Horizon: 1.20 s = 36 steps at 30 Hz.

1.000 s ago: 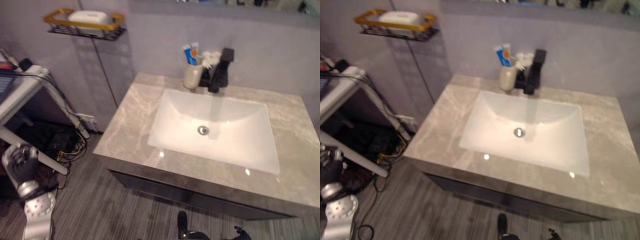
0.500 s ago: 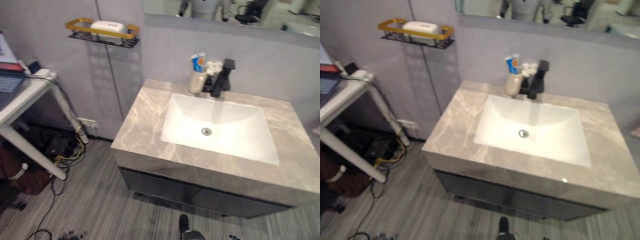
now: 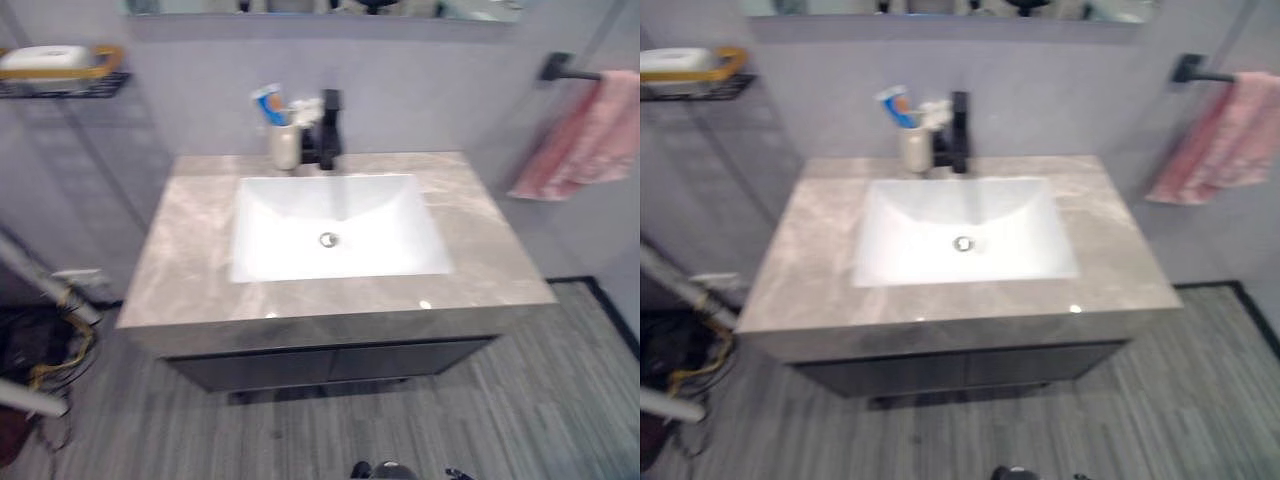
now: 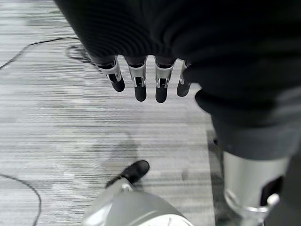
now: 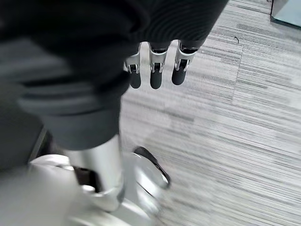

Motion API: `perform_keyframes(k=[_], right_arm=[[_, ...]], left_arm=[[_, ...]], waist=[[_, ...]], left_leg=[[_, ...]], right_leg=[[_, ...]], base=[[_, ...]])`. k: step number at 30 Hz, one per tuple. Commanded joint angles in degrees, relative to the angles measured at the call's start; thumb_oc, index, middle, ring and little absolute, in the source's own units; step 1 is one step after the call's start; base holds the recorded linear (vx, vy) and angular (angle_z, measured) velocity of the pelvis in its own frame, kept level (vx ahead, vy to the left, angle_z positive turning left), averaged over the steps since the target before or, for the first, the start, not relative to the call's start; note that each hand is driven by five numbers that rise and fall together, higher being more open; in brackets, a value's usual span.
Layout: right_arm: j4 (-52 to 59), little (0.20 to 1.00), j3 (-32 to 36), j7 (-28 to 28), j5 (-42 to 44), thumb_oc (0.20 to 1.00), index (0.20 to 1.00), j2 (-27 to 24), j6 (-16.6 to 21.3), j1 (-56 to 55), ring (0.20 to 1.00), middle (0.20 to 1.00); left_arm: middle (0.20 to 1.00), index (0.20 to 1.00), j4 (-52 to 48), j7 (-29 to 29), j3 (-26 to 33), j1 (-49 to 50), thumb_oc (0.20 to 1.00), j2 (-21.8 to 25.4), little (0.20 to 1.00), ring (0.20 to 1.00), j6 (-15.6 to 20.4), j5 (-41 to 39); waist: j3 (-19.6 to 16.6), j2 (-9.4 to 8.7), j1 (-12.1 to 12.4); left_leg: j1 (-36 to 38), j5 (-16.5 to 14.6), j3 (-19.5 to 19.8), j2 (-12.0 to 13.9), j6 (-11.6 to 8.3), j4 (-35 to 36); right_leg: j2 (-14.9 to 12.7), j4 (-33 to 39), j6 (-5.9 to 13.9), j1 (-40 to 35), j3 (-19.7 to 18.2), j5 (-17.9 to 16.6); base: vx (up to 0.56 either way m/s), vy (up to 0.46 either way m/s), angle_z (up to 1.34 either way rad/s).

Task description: Put brush and paste in cup on sink, flatten towel.

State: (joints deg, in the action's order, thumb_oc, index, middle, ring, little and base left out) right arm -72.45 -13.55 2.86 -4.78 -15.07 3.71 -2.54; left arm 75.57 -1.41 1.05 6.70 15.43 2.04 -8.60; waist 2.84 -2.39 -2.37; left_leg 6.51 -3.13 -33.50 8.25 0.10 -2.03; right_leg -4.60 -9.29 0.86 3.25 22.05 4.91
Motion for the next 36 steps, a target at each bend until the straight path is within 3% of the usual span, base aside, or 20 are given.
perform_keyframes(k=[1, 2, 4, 6, 8, 11, 13, 14, 15, 16, 21, 27, 28, 30, 31, 35, 36], right_arm=[[-2.3, 1.000, -1.2, -0.1, 2.8, 1.000, 1.000, -0.7, -0.2, 1.7, 1.000, 1.000], [-2.1, 1.000, -0.4, 0.2, 4.3, 1.000, 1.000, -1.3, 0.1, 1.7, 1.000, 1.000], [-2.0, 1.000, -0.1, 0.2, 4.9, 1.000, 1.000, -1.7, 0.3, 2.0, 1.000, 1.000], [-2.1, 1.000, 0.3, 0.4, 5.3, 1.000, 1.000, -2.6, 0.4, 2.3, 1.000, 1.000], [-2.1, 1.000, -0.3, 0.6, 5.2, 1.000, 1.000, -3.7, 0.7, 3.3, 1.000, 1.000], [-2.3, 1.000, 0.4, 0.7, 6.3, 1.000, 1.000, -5.0, 0.8, 3.0, 1.000, 1.000], [-3.5, 1.000, 0.8, 0.4, 6.5, 1.000, 1.000, -6.1, 0.8, 3.0, 1.000, 1.000], [-3.5, 1.000, 0.8, 0.4, 6.5, 1.000, 1.000, -6.1, 0.8, 3.0, 1.000, 1.000], [-3.9, 1.000, 0.7, 0.1, 6.4, 1.000, 1.000, -6.6, 0.8, 3.2, 1.000, 1.000], [-4.0, 1.000, 0.7, 0.0, 6.3, 1.000, 1.000, -6.8, 0.7, 3.1, 1.000, 1.000], [-4.5, 1.000, 1.0, -0.6, 5.9, 1.000, 1.000, -7.0, 0.5, 3.0, 1.000, 1.000], [-3.4, 1.000, 1.6, -0.6, 7.6, 1.000, 1.000, -6.5, 0.4, 4.0, 1.000, 1.000], [-3.3, 1.000, 1.4, -0.4, 7.3, 1.000, 1.000, -6.3, 0.4, 4.4, 1.000, 1.000], [-2.0, 1.000, 1.0, 0.2, 7.0, 1.000, 1.000, -5.4, 0.6, 4.7, 1.000, 1.000], [-0.7, 1.000, 0.7, 0.1, 7.4, 1.000, 1.000, -4.8, 1.0, 4.8, 1.000, 1.000], [-1.2, 1.000, 0.7, -0.2, 7.5, 1.000, 1.000, -4.2, 1.2, 4.0, 1.000, 1.000], [-2.2, 1.000, 1.1, -0.4, 7.5, 1.000, 1.000, -4.0, 1.0, 3.5, 1.000, 1.000]], left_arm=[[1.000, 1.000, 0.3, 0.6, -0.4, -2.5, 1.000, 0.3, 1.000, 1.000, 1.1, -0.3], [1.000, 1.000, 0.1, 0.6, -2.4, -3.2, 1.000, 0.2, 1.000, 1.000, 1.2, 2.2], [1.000, 1.000, 0.0, 0.6, -3.2, -3.7, 1.000, 0.1, 1.000, 1.000, 1.3, 3.0], [1.000, 1.000, -0.4, 0.3, -4.9, -4.4, 1.000, 0.0, 1.000, 1.000, 1.5, 4.6], [1.000, 1.000, -1.2, -0.4, -6.2, -5.0, 1.000, -0.6, 1.000, 1.000, 2.1, 3.9], [1.000, 1.000, -3.3, -0.4, -8.6, -5.1, 1.000, -1.7, 1.000, 1.000, 3.3, 2.0], [1.000, 1.000, -5.2, -0.1, -11.3, -5.4, 1.000, -2.6, 1.000, 1.000, 3.8, 1.0], [1.000, 1.000, -5.2, -0.1, -11.3, -5.4, 1.000, -2.6, 1.000, 1.000, 3.8, 1.0], [1.000, 1.000, -5.8, 0.3, -12.9, -6.3, 1.000, -3.1, 1.000, 1.000, 3.8, 1.9], [1.000, 1.000, -6.0, 0.8, -14.9, -6.5, 1.000, -3.4, 1.000, 1.000, 3.9, 3.4], [1.000, 1.000, -5.8, 1.3, -18.3, -7.9, 1.000, -3.8, 1.000, 1.000, 3.6, 8.3], [1.000, 1.000, -7.3, 0.4, -23.4, -11.9, 1.000, -2.7, 1.000, 1.000, 3.7, 14.4], [1.000, 1.000, -7.6, 0.3, -23.2, -12.2, 1.000, -2.4, 1.000, 1.000, 3.7, 14.1], [1.000, 1.000, -7.3, 0.2, -22.5, -11.9, 1.000, -2.0, 1.000, 1.000, 3.3, 14.1], [1.000, 1.000, -6.0, -0.2, -21.7, -11.6, 1.000, -1.7, 1.000, 1.000, 3.0, 15.6], [1.000, 1.000, -3.5, -0.5, -20.3, -11.6, 1.000, -1.4, 1.000, 1.000, 2.8, 16.4], [1.000, 1.000, -2.6, -0.7, -19.6, -11.6, 1.000, -1.6, 1.000, 1.000, 2.4, 17.1]], waist=[[-0.5, 0.67, -2.6], [-0.1, 0.54, -3.4], [0.3, 0.17, -3.5], [1.5, -0.52, -3.4], [2.8, -1.05, -0.9], [2.8, -0.89, -0.2], [2.9, -0.09, 1.5], [2.8, -0.11, 1.4], [2.9, 0.68, 1.7], [3.0, 1.05, 1.5], [2.4, 2.86, -0.1], [3.3, 4.49, -2.1], [3.9, 4.40, -1.8], [4.1, 4.55, 0.2], [3.7, 4.12, 0.1], [2.9, 3.24, -0.7], [2.3, 2.82, -0.4]], left_leg=[[-4.8, 4.5, 4.0, -4.8, -0.92, 6.7], [-5.4, 4.9, 3.0, -4.1, -1.68, 5.1], [-6.5, 4.3, 2.5, -3.1, -2.25, 2.1], [-8.3, 2.8, 4.5, -2.0, -3.02, -3.6], [-12.4, 3.5, 15.3, -3.9, -2.71, -8.4], [-13.4, 2.4, 23.4, -5.8, -1.85, -8.5], [-14.1, 1.8, 34.1, -10.5, -1.60, -7.0], [-14.2, 2.0, 34.1, -10.5, -1.61, -6.9], [-14.4, 2.5, 38.5, -12.0, -1.68, -6.0], [-13.4, 1.7, 39.0, -12.4, -1.46, -5.7], [-9.5, 1.2, 36.5, -12.0, -0.12, -1.3], [-7.5, 1.8, 29.2, -11.7, 1.23, 4.4], [-7.6, 2.1, 27.4, -11.3, 1.06, 4.8], [-7.7, 2.9, 23.0, -9.2, 0.06, 6.3], [-6.8, 2.7, 19.8, -8.5, -0.29, 7.0], [-4.8, 1.9, 16.2, -8.3, 0.23, 7.0], [-4.0, 1.4, 14.0, -8.2, 0.31, 6.7]], right_leg=[[1.3, 5.0, 5.55, -2.6, -5.9, -2.0], [2.4, 7.3, 5.03, -3.4, -8.1, -2.5], [2.5, 8.0, 4.76, -3.6, -8.7, -2.6], [3.0, 8.9, 4.01, -4.2, -11.1, -2.5], [3.4, 9.6, 2.80, -3.3, -14.4, -3.7], [3.4, 10.4, 2.93, -3.8, -18.5, -4.6], [4.3, 10.9, 3.00, -3.7, -22.4, -5.2], [4.3, 10.9, 3.00, -3.6, -22.3, -5.2], [4.7, 10.7, 3.17, -3.4, -24.2, -5.5], [5.0, 10.3, 3.38, -3.5, -25.5, -5.3], [5.1, 9.0, 3.97, -2.6, -27.6, -5.3], [3.8, 7.0, 7.58, 2.5, -31.6, -7.9], [3.0, 6.7, 8.10, 3.9, -29.4, -8.7], [-1.6, 6.9, 7.58, 4.9, -12.4, -8.4], [-3.2, 6.9, 7.42, 3.9, -6.8, -8.2], [-2.4, 5.9, 7.46, 3.1, -8.9, -7.9], [-2.7, 6.6, 7.38, 1.7, -6.2, -7.5]], base=[[-0.03, -0.288, -0.97], [-0.04, -0.266, -0.98], [-0.03, -0.172, -0.64], [-0.05, -0.171, -0.41], [-0.08, -0.150, -0.58], [0.06, -0.027, -1.59], [0.10, 0.040, -0.61], [0.08, 0.063, -0.97], [0.07, 0.076, -1.04], [0.07, 0.076, -0.86], [0.05, 0.169, -0.56], [-0.07, 0.190, -0.95], [-0.12, 0.017, -0.67], [-0.16, 0.023, -1.08], [-0.09, 0.030, -1.85], [0.02, 0.024, -1.17], [0.03, -0.020, -0.94]])
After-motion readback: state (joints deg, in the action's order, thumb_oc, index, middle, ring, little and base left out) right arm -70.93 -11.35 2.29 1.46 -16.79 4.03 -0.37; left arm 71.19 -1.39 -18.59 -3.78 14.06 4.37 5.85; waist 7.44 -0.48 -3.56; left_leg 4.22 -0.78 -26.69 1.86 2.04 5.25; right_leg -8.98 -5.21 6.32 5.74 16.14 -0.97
